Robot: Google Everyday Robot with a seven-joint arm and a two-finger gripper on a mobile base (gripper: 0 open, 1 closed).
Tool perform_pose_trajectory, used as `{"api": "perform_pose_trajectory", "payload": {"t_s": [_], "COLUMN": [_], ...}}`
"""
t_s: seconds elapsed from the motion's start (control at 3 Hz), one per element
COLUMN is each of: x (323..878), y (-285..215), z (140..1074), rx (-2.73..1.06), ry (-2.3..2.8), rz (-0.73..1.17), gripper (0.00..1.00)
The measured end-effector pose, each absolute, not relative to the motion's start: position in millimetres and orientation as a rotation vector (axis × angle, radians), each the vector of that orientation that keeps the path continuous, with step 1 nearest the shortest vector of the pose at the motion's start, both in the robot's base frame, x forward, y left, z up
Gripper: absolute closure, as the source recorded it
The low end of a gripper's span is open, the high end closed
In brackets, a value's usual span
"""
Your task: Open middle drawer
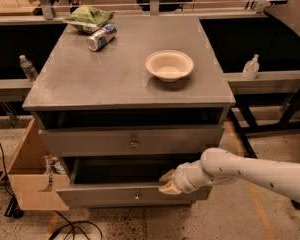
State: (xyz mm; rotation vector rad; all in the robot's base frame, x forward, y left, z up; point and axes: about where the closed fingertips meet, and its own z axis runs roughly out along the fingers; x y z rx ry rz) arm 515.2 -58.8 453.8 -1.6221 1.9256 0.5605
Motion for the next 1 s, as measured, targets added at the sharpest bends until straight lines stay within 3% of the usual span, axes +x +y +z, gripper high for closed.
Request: {"api": "perform_pose_trajectory", "payload": {"t_s": [1.0], "x": [437.1], "y": [-68.9], "z": [451.7], "rx": [-1.566], "ry": [1.971], "rz": [0.776], "gripper": [1.00]}}
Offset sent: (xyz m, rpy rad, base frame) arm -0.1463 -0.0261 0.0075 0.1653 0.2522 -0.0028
